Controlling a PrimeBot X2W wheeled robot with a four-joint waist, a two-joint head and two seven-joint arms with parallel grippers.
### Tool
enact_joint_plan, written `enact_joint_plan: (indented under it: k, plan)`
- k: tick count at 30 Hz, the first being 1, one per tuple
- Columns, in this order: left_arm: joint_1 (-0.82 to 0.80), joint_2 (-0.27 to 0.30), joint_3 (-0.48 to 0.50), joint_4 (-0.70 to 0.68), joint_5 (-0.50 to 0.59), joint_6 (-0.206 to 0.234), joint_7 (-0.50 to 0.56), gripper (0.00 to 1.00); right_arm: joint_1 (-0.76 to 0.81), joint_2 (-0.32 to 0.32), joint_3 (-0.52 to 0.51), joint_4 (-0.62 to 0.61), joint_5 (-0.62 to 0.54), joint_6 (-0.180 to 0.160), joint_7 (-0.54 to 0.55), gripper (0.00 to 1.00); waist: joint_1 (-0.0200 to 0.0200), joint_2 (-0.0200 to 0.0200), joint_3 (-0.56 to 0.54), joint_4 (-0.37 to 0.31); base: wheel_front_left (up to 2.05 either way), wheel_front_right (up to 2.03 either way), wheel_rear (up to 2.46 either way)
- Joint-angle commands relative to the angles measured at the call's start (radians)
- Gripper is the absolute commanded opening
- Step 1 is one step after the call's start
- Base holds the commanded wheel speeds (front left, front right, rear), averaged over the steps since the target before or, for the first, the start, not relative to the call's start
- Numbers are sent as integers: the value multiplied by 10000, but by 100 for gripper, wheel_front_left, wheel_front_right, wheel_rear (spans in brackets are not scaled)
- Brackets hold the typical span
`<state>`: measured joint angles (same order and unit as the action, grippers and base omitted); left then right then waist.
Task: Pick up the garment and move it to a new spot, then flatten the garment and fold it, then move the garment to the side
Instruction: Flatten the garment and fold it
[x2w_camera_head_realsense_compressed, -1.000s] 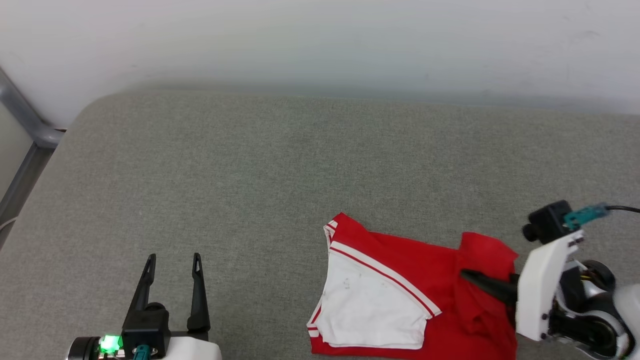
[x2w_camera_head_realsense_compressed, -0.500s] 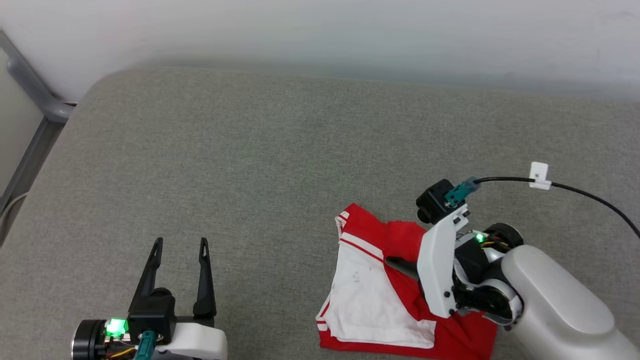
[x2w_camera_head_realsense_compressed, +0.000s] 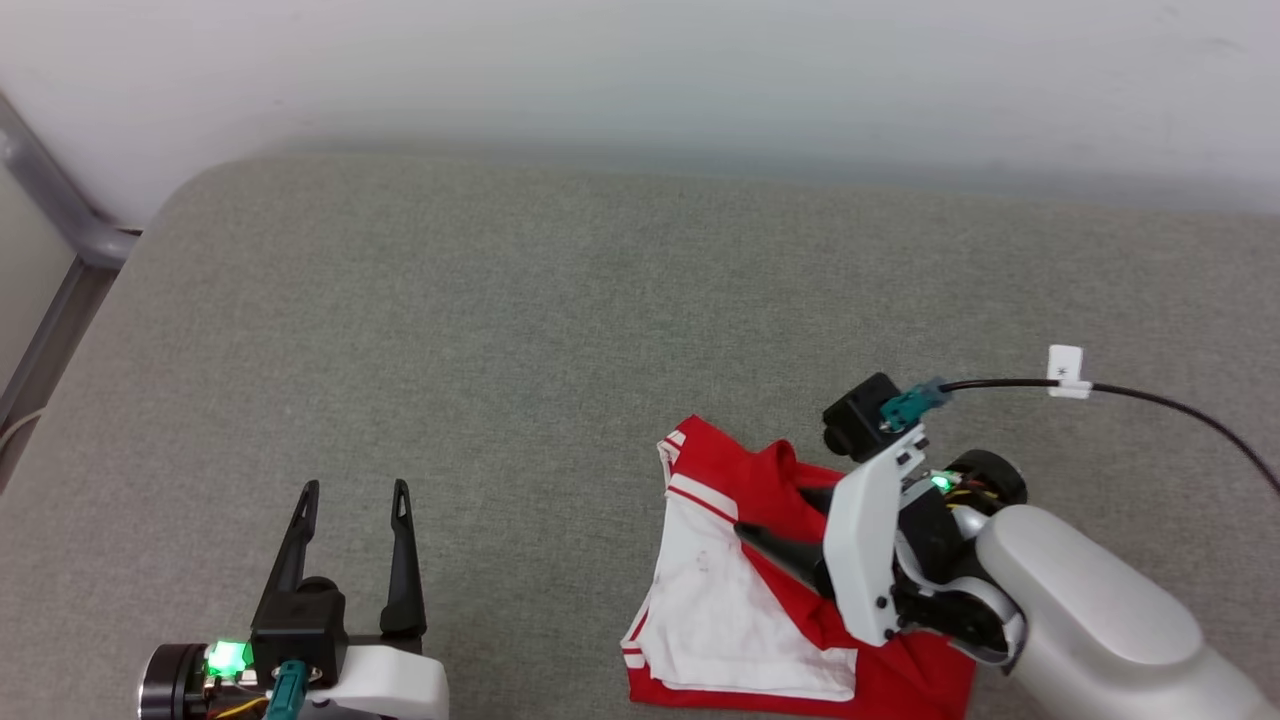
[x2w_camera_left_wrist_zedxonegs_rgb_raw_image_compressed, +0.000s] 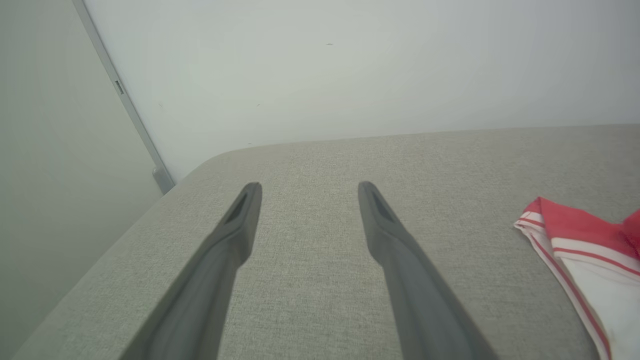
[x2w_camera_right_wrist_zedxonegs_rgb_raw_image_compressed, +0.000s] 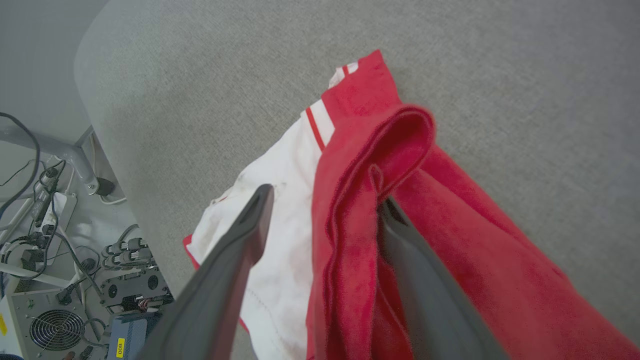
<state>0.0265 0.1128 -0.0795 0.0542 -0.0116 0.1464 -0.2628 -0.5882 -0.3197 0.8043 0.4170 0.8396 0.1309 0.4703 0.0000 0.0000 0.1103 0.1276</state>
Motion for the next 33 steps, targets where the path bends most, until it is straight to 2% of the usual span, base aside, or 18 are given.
enact_joint_plan:
  k: [1,7,12,17,24,26,27,33]
  plan:
    - [57,25,29,-4,38,-2,-25,100,-103,-232,68,-184,-44,-5,-192,100,0,0,-135,-107,0,0,0]
    - [325,90,99,-73,-18,-22,-25,100,404,-1037,-539,-1228,-262,-5,-1899,100,0,0,-485,-483,0,0,0]
    - [567,127,126,-148,-62,-51,-24,100,929,-1235,-1903,-1448,-1229,-7,-3412,100,0,0,-740,-866,0,0,0]
    - [745,147,172,-224,-70,-112,-25,100,1755,-804,-3680,-1370,-2613,-5,-4944,100,0,0,-954,-1188,0,0,0]
    - [910,149,276,-305,-133,-98,-25,100,3080,-21,-5428,-1705,-4143,-5,-6105,100,0,0,-1145,-1458,0,0,0]
    - [962,145,294,-341,-134,-100,-25,100,3466,304,-5861,-1830,-4466,-5,-6369,100,0,0,-1178,-1504,0,0,0]
    - [1046,161,299,-371,-120,-128,-25,100,3940,737,-6433,-2107,-4939,-7,-6629,100,0,0,-1231,-1553,0,0,0]
    - [1122,150,292,-399,-135,-163,-25,100,4971,1512,-7152,-2729,-5910,-5,-7005,100,0,0,-1373,-1537,0,0,0]
